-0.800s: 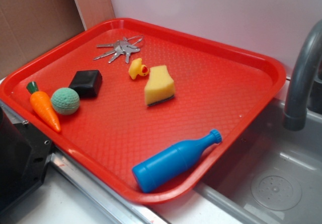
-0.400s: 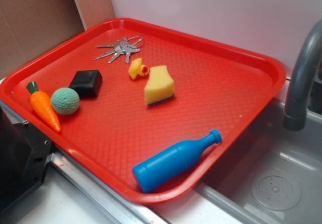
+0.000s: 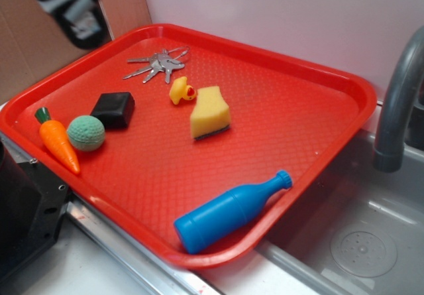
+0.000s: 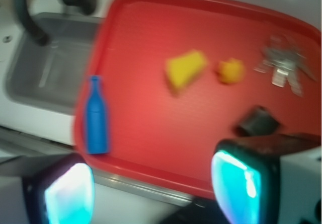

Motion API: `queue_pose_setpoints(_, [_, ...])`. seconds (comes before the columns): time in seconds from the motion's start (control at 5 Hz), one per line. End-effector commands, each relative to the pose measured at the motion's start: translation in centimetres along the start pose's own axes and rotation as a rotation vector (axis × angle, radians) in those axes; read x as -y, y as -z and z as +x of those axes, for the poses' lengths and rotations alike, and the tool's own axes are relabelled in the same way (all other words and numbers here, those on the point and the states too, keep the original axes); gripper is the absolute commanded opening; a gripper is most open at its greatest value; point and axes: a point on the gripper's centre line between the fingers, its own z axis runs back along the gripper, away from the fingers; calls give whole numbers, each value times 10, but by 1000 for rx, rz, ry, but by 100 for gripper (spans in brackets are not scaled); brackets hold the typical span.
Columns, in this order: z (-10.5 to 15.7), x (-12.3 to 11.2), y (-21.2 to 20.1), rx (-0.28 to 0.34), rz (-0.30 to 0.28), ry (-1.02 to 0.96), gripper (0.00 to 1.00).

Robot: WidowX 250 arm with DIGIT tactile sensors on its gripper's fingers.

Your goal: Grab the blue bottle.

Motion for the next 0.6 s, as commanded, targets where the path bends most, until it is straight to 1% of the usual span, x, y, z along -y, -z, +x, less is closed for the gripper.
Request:
queue_pose_setpoints(0.0, [3,5,-4,25,-11,-3,100])
queue_pose_setpoints(0.2, [20,2,51,-142,66,26,100])
queue_pose_setpoints(0.4, [22,21,104,-102,54,77,100])
